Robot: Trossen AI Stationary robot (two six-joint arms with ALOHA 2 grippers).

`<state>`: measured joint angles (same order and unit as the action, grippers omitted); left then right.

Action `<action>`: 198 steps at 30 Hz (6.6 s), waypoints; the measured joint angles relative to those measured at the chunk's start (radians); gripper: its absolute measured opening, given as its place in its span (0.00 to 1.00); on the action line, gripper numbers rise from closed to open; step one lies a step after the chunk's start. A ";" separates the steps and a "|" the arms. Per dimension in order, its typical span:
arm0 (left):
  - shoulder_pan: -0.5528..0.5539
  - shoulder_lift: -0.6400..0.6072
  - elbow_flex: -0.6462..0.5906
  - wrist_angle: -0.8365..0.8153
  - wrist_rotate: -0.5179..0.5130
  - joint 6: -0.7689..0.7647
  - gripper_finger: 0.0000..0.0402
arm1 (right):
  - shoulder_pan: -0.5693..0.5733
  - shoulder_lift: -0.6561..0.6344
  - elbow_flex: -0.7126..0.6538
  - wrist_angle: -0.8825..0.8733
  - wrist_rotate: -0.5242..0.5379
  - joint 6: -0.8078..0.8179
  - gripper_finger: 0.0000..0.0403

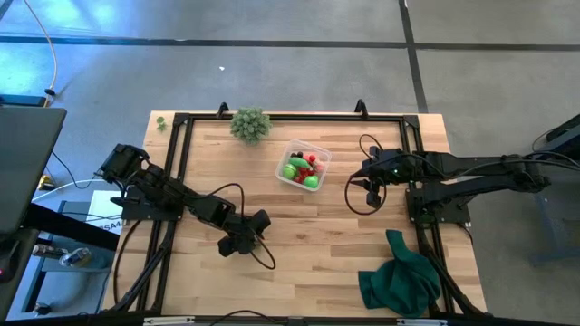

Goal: Pick and placing Produce into tupperware
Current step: Put the strawberry into the transparent container, then put the blueberry into the transparent container

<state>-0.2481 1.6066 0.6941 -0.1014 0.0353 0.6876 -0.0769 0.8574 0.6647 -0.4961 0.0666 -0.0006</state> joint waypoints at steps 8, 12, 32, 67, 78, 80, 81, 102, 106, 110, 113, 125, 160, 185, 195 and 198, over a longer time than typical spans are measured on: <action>0.000 0.000 0.000 -0.001 0.040 -0.010 0.54 | 0.000 0.000 0.000 0.000 -0.001 0.000 0.19; 0.000 0.000 0.000 -0.002 0.052 -0.011 0.54 | 0.000 0.000 0.000 0.000 -0.005 0.000 0.19; -0.001 0.000 0.000 -0.006 0.092 -0.093 0.54 | 0.000 0.000 0.000 0.000 -0.004 0.000 0.19; 0.000 0.000 -0.001 -0.034 0.062 -0.093 0.37 | 0.000 0.000 0.000 0.000 0.001 0.000 0.19; -0.001 0.000 -0.001 -0.015 0.050 -0.094 0.38 | 0.000 0.000 0.000 0.000 0.000 0.000 0.19; -0.001 0.000 -0.001 -0.002 0.044 -0.103 0.37 | 0.000 0.000 0.000 0.000 0.000 0.000 0.19; -0.001 0.000 -0.001 0.008 0.042 -0.118 0.37 | 0.000 0.000 0.000 0.000 0.000 0.000 0.19; 0.025 -0.002 0.405 -0.147 -0.197 -0.170 0.36 | 0.000 0.000 0.000 0.000 -0.003 0.000 0.19; 0.102 -0.002 0.524 -0.273 -0.217 -0.168 0.36 | 0.000 0.000 0.000 0.000 -0.003 0.000 0.19; 0.202 -0.002 0.621 -0.360 -0.213 -0.155 0.36 | 0.000 0.000 0.000 0.000 -0.003 0.000 0.19; 0.283 -0.002 0.673 -0.398 -0.211 -0.106 0.36 | 0.000 0.000 0.000 0.000 -0.003 0.000 0.19; 0.605 0.043 0.700 -0.292 -0.032 -0.111 0.36 | 0.000 0.000 0.000 0.000 -0.003 0.000 0.19; 0.653 0.368 0.700 -0.352 0.079 -0.143 0.36 | 0.000 0.000 0.001 0.000 -0.004 0.000 0.19; 0.640 0.333 0.877 -0.767 0.106 -0.190 0.56 | 0.000 0.000 0.001 0.000 -0.003 0.000 0.19; 0.619 0.288 1.107 -1.170 0.113 -0.227 0.47 | 0.000 0.000 0.001 0.000 -0.003 0.000 0.19; 0.596 0.226 1.107 -1.213 0.112 -0.225 0.44 | 0.000 0.000 0.001 0.000 -0.003 0.000 0.19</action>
<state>0.3474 1.8329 1.8015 -1.3141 0.1478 0.4629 -0.0769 0.8574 0.6655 -0.4961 0.0639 -0.0002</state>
